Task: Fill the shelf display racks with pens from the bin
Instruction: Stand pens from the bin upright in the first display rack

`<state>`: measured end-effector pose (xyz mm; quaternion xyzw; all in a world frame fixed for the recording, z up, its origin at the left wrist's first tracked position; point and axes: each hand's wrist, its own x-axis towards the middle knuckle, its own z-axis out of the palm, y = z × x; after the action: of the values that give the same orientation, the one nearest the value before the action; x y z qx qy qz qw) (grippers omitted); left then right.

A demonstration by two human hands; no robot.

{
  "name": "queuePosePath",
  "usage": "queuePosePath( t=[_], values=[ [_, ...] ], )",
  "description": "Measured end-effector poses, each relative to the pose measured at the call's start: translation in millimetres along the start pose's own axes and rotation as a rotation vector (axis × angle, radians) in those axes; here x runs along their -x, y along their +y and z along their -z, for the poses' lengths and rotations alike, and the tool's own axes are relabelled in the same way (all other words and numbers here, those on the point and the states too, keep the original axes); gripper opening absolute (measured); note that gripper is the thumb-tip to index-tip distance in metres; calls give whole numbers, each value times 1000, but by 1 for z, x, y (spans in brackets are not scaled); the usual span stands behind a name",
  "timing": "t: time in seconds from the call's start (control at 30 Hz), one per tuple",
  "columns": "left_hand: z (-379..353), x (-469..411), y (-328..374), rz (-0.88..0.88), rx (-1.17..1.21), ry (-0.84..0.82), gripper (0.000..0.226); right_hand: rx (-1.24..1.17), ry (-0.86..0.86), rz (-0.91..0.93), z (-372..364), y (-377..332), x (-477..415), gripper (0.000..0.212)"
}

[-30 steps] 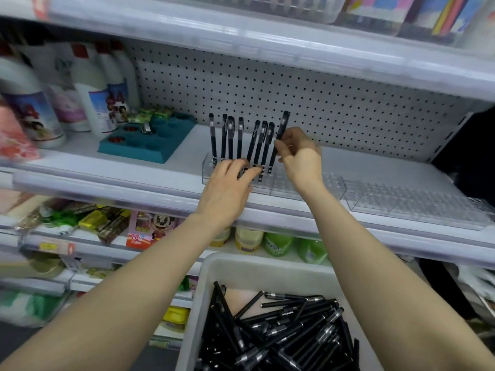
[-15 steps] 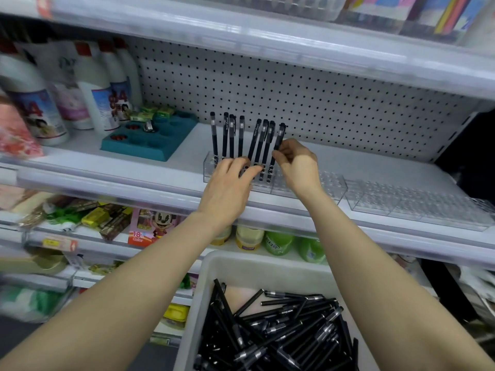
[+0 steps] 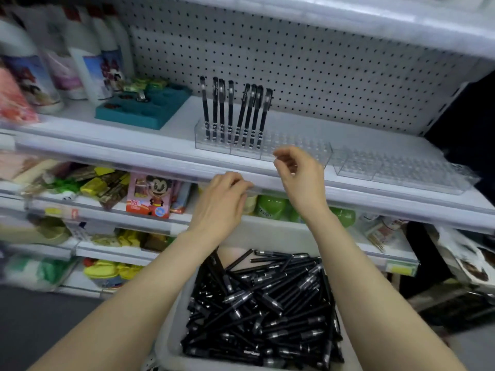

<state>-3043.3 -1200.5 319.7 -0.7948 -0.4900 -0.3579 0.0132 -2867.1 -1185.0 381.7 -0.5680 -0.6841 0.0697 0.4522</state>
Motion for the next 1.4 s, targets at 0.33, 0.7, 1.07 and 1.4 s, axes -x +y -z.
queuePosePath(
  t=[0.33,0.7,1.07,1.4],
  values=[
    [-26,60,-4,108,-150,-141,44,62,-520,-130,-29,47,120,23],
    [-23,62,-1,107,-217,-178,50,281,-791,26,-62,52,130,30],
    [-25,64,0,104,-128,-149,45,435,-656,173,-32,38,116,13],
    [-9,50,24,-40,-73,-246,33,448,-453,145,47,20,53,7]
  ],
)
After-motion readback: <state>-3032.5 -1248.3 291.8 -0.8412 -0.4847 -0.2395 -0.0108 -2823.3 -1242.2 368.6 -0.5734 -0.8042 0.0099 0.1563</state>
